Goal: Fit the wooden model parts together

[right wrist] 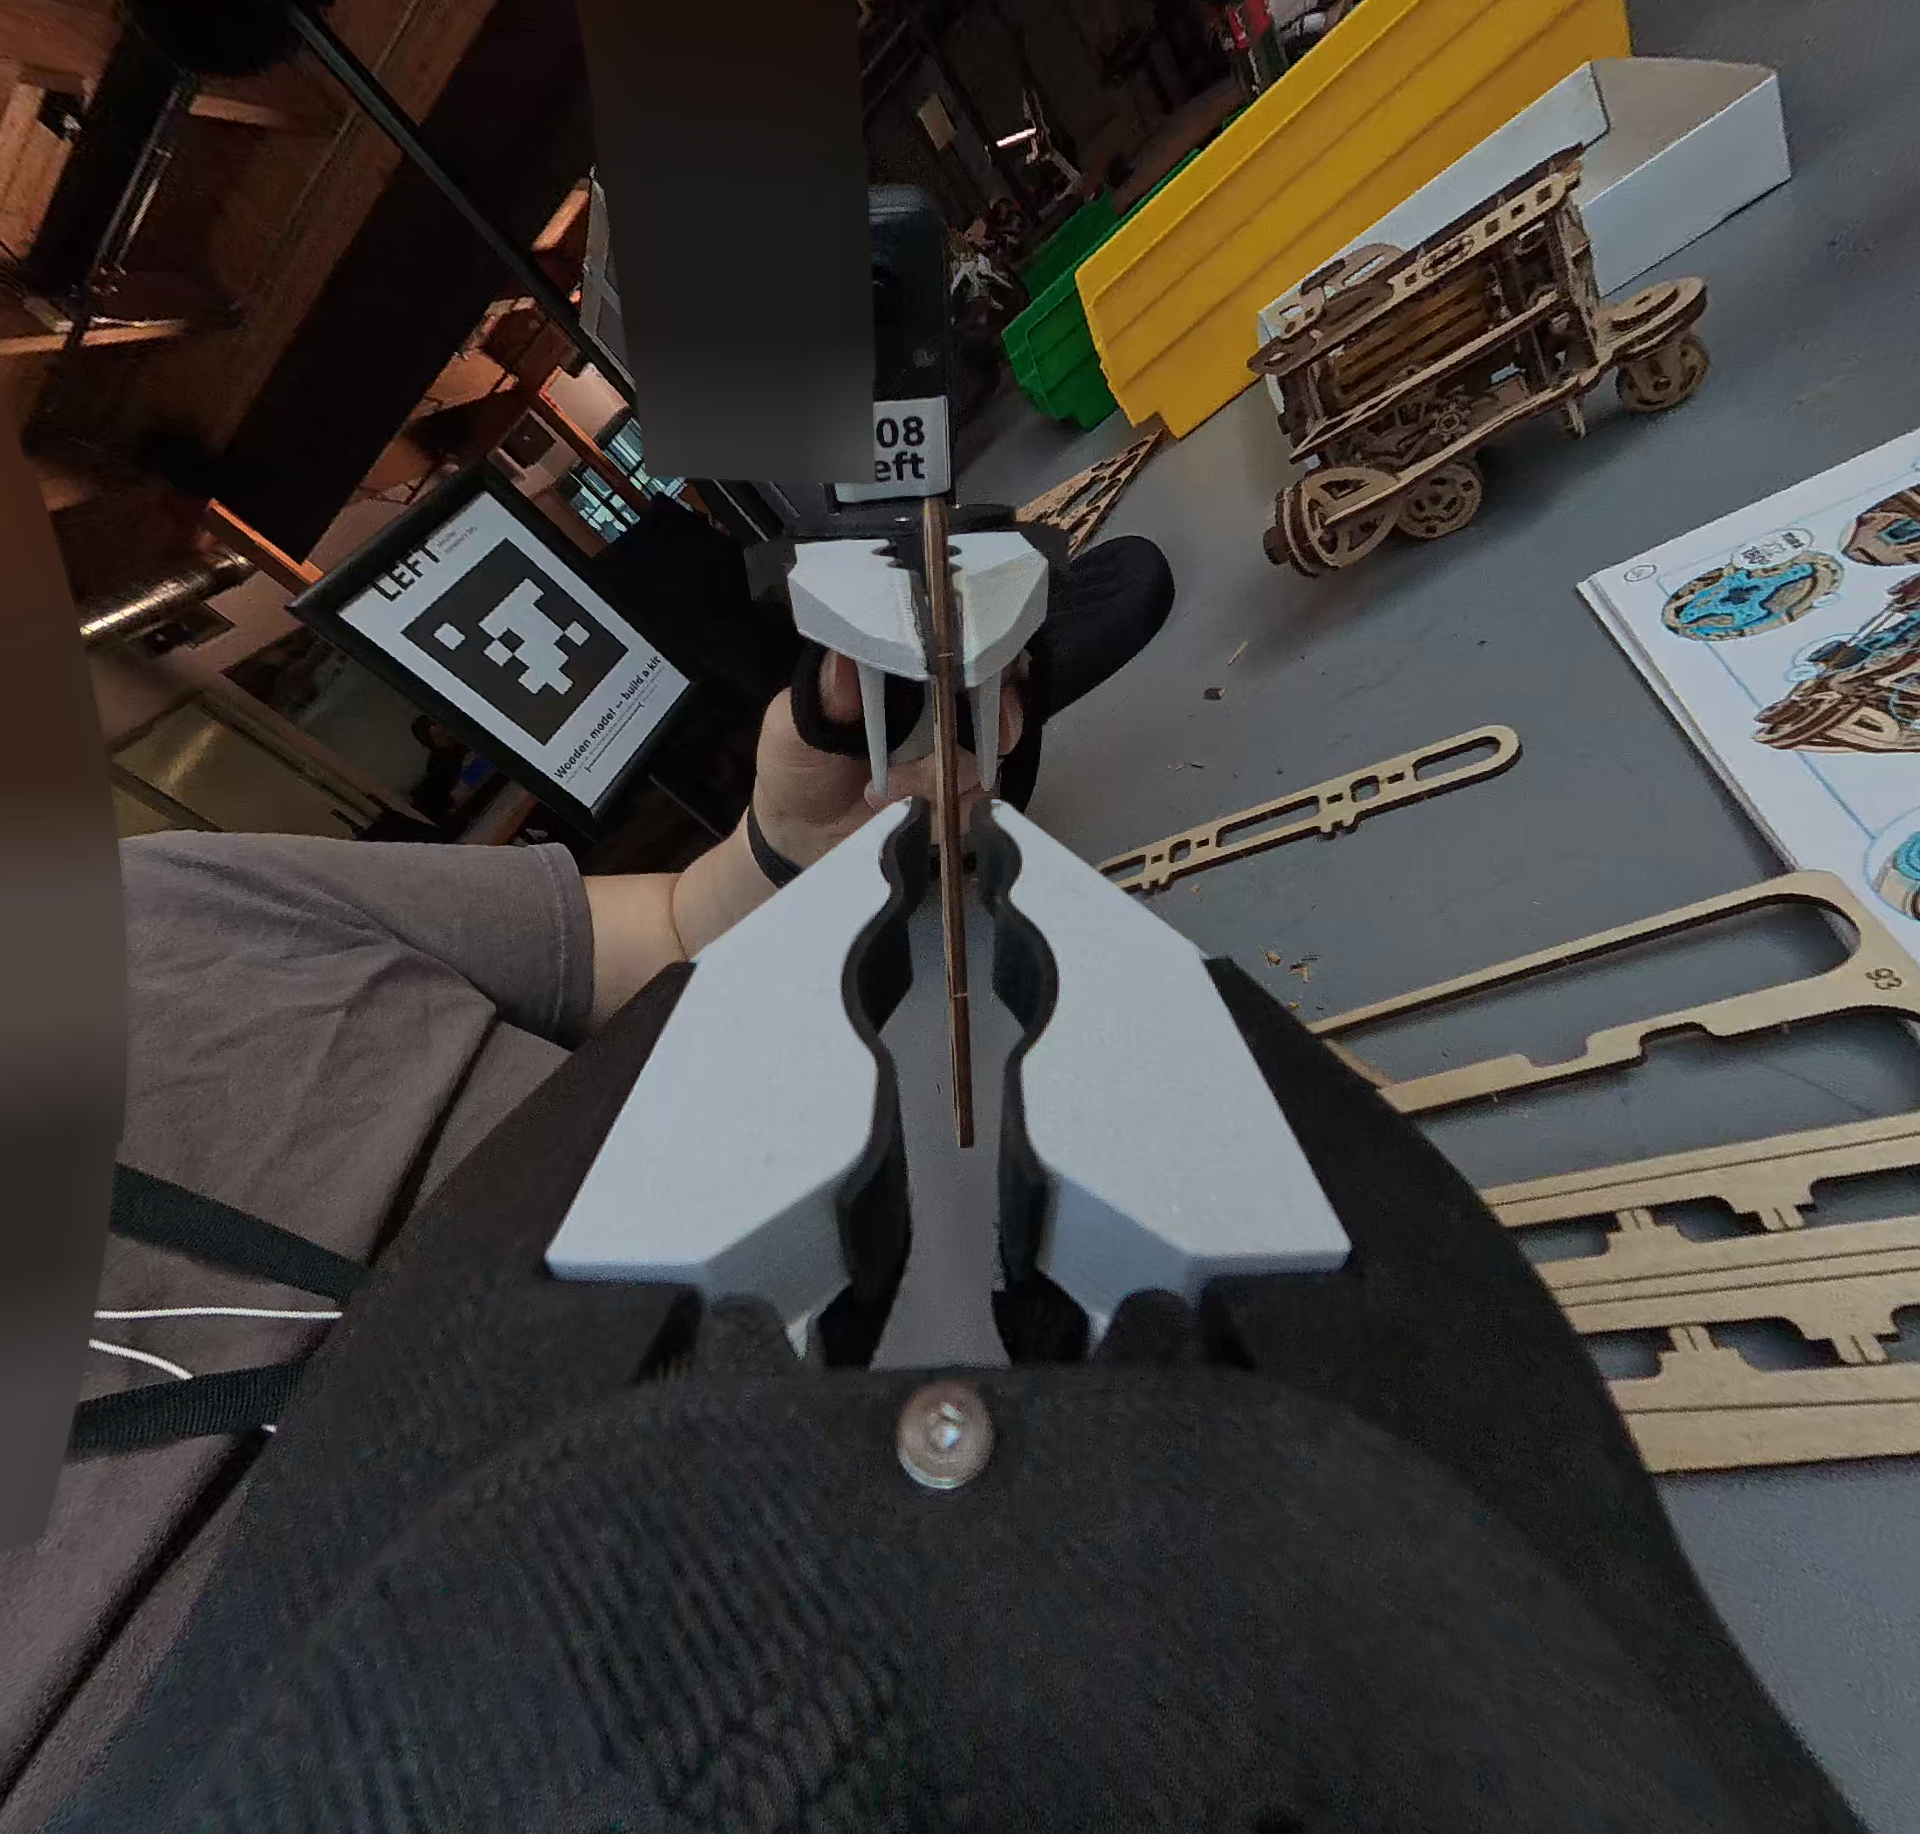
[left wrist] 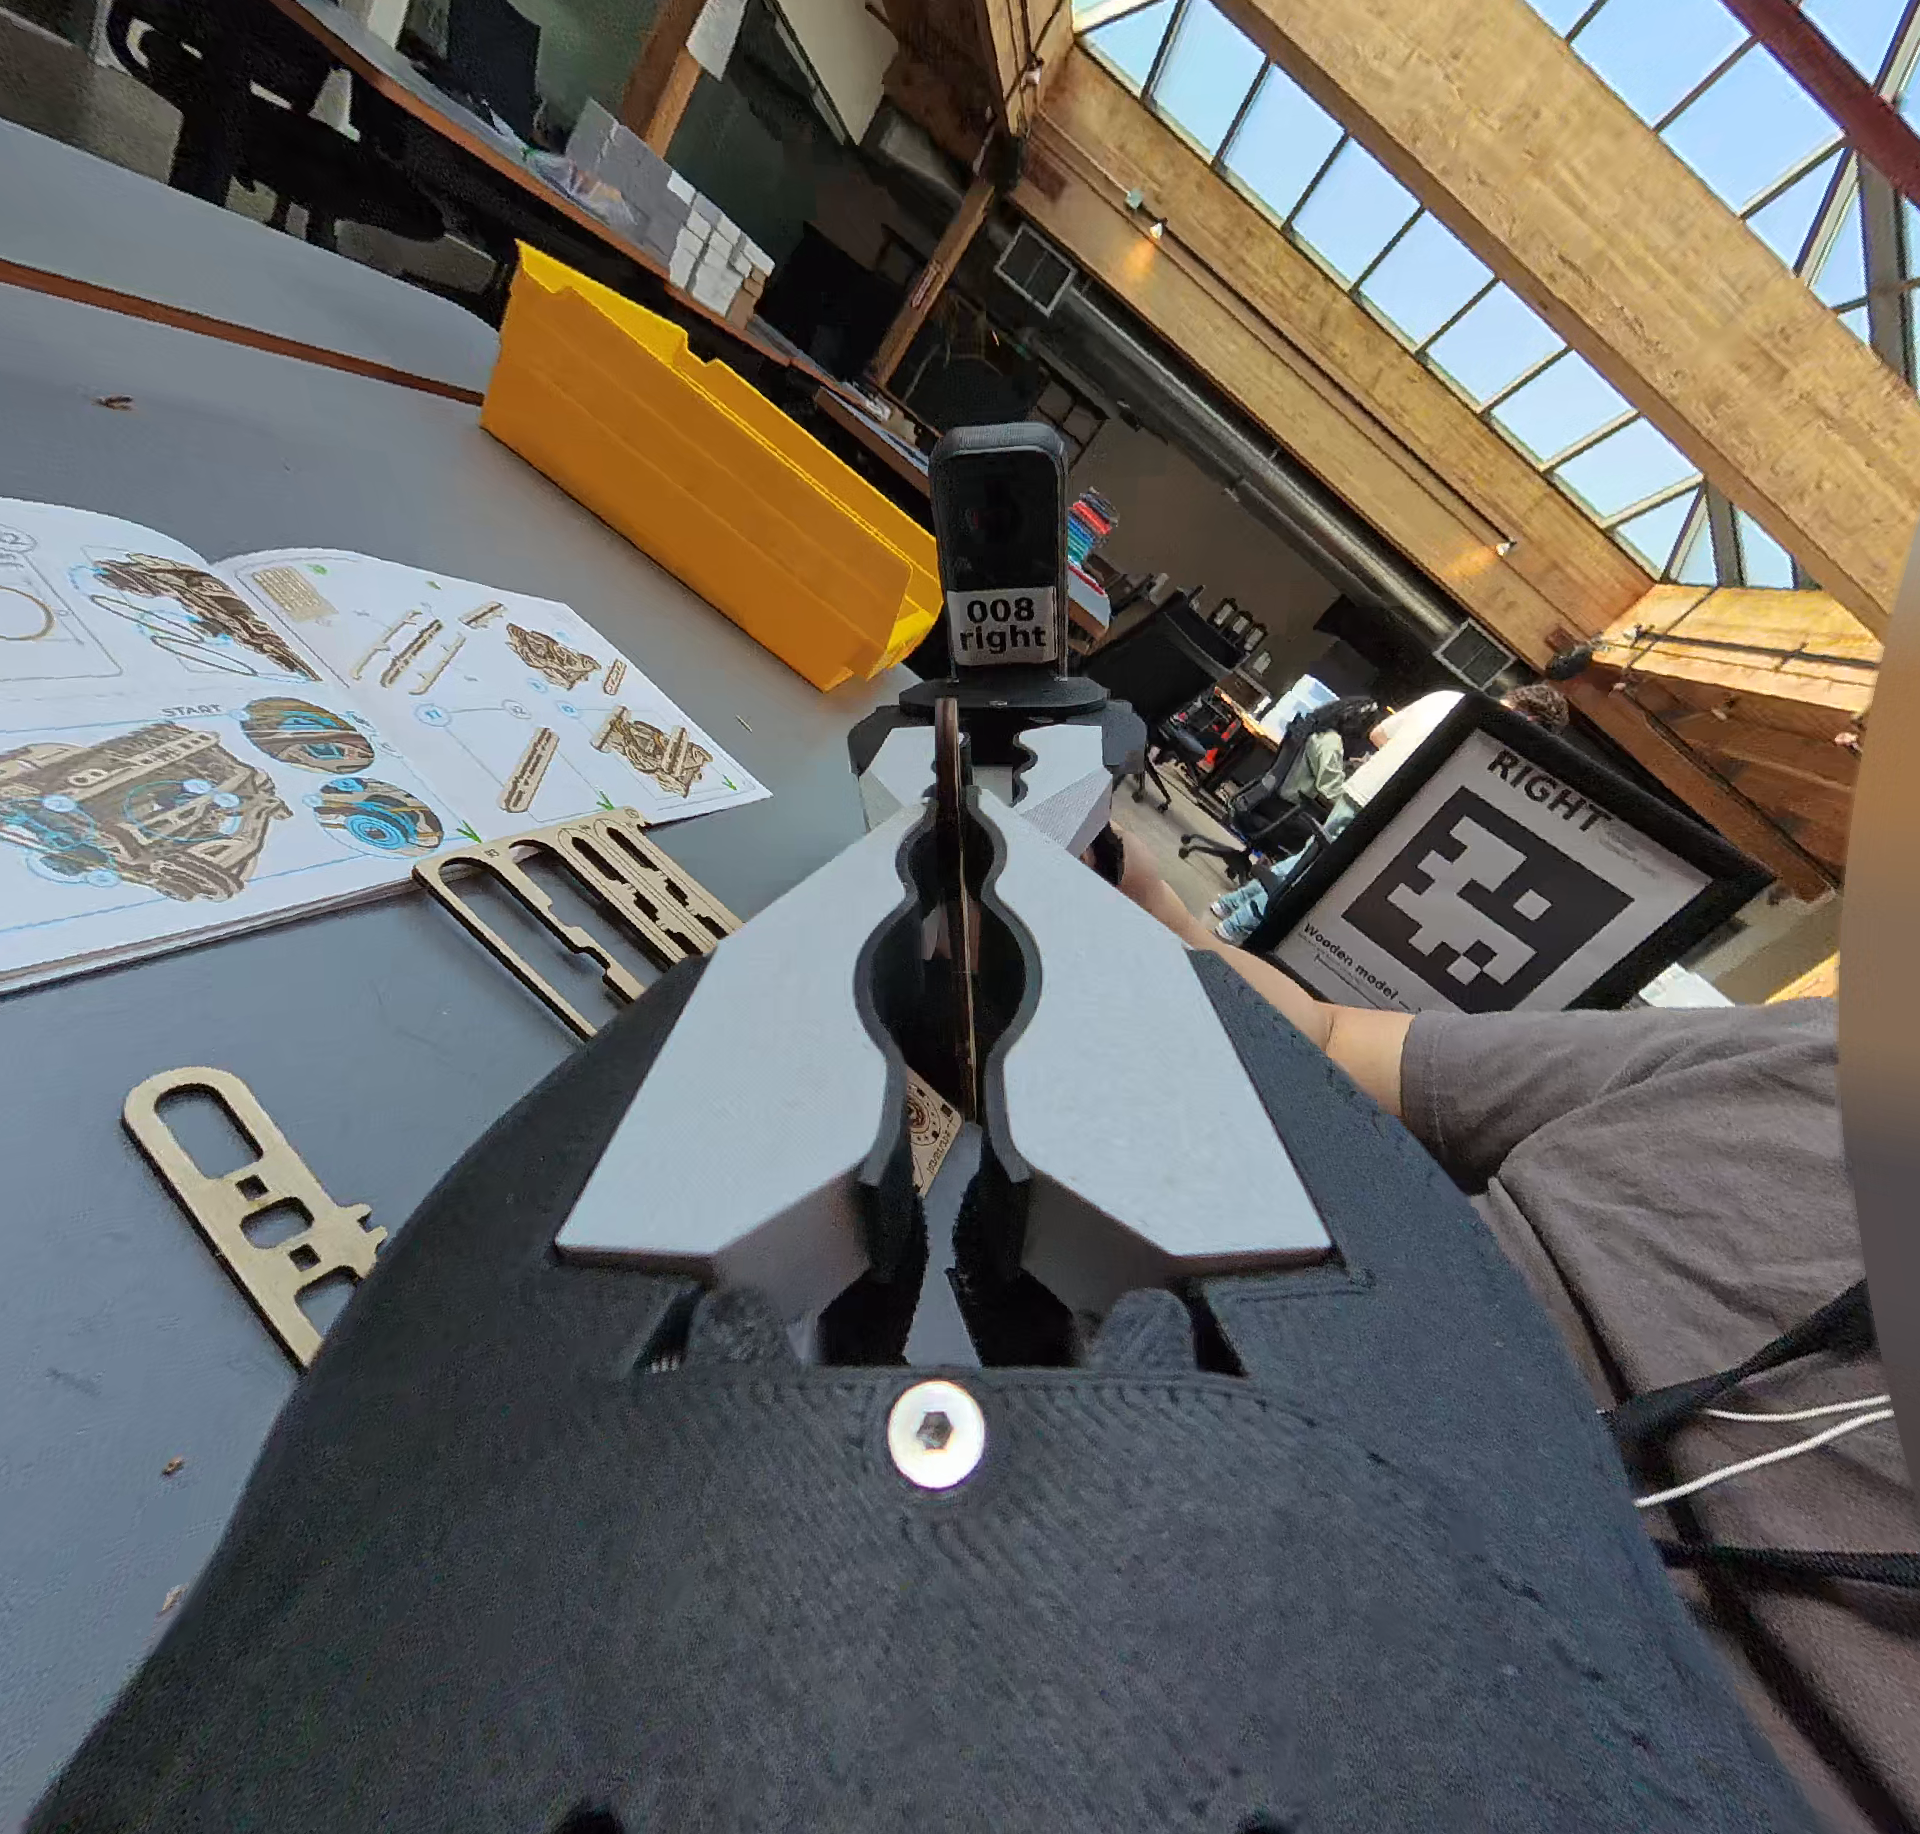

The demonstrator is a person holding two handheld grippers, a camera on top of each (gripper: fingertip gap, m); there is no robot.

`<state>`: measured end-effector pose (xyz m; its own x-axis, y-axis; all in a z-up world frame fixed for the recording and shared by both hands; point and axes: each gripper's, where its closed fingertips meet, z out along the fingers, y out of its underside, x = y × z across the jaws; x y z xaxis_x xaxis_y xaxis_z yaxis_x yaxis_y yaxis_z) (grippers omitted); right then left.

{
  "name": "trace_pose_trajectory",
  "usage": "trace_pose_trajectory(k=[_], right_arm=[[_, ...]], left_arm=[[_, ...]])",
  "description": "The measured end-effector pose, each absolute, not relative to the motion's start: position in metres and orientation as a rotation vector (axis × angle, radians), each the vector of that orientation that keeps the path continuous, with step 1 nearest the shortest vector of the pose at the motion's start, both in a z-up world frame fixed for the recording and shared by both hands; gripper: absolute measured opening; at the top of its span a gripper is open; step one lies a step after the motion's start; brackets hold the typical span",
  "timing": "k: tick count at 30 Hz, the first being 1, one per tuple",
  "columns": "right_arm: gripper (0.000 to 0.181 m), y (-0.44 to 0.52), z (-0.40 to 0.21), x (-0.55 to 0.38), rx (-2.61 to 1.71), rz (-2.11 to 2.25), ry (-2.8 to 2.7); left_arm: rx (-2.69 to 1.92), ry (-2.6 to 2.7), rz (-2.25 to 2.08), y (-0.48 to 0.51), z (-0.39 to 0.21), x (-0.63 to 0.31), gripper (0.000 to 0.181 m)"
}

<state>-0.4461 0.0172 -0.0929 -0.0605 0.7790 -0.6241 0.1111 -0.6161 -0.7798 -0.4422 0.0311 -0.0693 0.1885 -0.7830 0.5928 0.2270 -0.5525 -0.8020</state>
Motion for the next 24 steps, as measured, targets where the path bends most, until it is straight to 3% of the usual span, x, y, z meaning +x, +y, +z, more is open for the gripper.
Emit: trace_pose_trajectory(k=[2,4,6,8,12,24], right_arm=[[0.025,0.022,-0.091,-0.447,-1.711,1.750,-0.894],[0.026,0.021,-0.093,-0.451,-1.710,1.730,-0.888],[0.019,0.018,-0.088,-0.457,-1.676,1.736,-0.882],[0.001,0.017,-0.086,-0.458,-1.668,1.716,-0.888],[0.000,0.012,-0.090,-0.453,-1.696,1.697,-0.964],[0.001,0.001,-0.108,-0.441,-1.800,1.615,-1.168]], left_arm=[[-1.574,0.465,-1.506,0.033,-0.067,-0.449,0.000],[-1.540,0.416,-1.520,0.031,-0.065,-0.452,0.000],[-1.525,0.395,-1.455,0.034,-0.065,-0.455,0.000],[-1.501,0.408,-1.426,0.031,-0.061,-0.454,0.000],[-1.509,0.477,-1.450,0.024,-0.065,-0.447,0.012],[-1.729,0.800,-1.511,0.005,-0.097,-0.433,0.001]])
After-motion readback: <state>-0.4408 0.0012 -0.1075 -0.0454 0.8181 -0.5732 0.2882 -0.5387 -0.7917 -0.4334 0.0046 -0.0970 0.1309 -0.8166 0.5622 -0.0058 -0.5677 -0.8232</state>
